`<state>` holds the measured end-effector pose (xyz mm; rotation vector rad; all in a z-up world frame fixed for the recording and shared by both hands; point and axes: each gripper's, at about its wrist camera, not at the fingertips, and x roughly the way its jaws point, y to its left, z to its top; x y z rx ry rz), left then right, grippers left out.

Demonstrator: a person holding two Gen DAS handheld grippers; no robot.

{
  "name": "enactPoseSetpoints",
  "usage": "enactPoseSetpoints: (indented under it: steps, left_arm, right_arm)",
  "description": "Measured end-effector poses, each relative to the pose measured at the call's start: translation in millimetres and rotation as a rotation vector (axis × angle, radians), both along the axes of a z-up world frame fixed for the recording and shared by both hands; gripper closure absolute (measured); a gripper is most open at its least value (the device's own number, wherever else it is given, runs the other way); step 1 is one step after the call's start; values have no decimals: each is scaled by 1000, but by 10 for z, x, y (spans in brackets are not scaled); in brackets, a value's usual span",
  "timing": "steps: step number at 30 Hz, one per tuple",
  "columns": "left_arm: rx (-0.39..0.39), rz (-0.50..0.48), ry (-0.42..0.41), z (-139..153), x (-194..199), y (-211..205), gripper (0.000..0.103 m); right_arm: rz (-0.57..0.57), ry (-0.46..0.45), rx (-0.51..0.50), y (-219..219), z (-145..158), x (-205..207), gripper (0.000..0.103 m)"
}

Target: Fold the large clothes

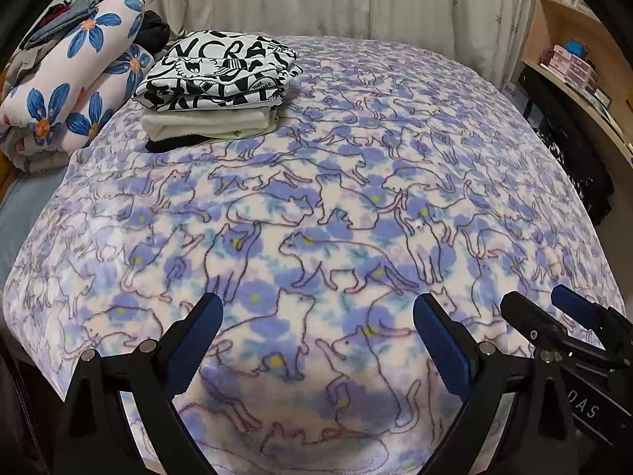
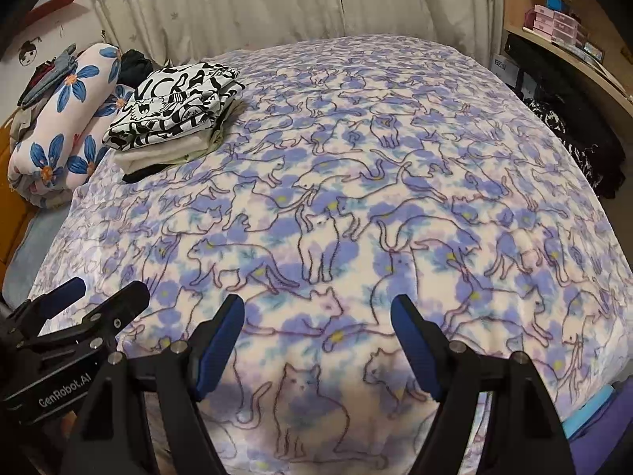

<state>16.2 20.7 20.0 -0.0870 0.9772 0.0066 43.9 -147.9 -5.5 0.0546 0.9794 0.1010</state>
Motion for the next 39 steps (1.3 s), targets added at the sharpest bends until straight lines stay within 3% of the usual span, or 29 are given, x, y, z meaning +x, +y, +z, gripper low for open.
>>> enactPoseSetpoints:
  steps: [39]
  left_arm:
    - [38, -33, 28, -115, 25, -73, 7]
  right_arm:
    - [-42, 34, 10, -113, -181, -4, 26]
